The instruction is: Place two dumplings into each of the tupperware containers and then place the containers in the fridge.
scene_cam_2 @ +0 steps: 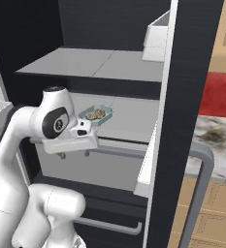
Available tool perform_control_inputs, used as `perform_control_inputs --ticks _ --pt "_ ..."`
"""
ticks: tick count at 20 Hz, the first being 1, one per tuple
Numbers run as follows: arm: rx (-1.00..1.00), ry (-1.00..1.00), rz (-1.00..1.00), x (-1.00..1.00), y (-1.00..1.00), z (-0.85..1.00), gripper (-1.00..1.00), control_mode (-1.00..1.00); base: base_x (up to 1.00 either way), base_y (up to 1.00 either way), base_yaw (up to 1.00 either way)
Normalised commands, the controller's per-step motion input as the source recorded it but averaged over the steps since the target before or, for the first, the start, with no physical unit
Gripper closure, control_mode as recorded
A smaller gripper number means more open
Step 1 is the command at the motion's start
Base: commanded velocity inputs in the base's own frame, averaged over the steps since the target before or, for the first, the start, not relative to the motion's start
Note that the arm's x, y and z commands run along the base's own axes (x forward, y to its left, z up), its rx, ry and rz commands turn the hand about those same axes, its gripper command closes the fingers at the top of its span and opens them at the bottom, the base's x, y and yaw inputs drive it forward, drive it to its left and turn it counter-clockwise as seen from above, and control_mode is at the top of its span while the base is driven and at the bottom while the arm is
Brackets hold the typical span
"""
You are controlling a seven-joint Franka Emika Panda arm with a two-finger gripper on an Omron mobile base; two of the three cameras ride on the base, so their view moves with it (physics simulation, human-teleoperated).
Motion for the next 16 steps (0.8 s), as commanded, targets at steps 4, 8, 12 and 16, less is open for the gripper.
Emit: perform_control_inputs --ticks 4,8,12,16 --pt "0.25 -0.48 -0.19 -0.72 -0.1 -0.02 -1.0 -1.0 0.0 0.0 0.0" --pt "0.05 -0.33 -0.21 -0.62 0.0 0.0 -1.0 -1.0 0.0 0.0 0.0" --pt "0.0 -0.04 -0.25 -0.53 0.21 0.02 -1.0 -1.0 0.0 0.0 0.0" --pt "0.0 0.0 -0.02 -0.04 0.49 0.05 -1.0 -1.0 0.0 0.0 0.0"
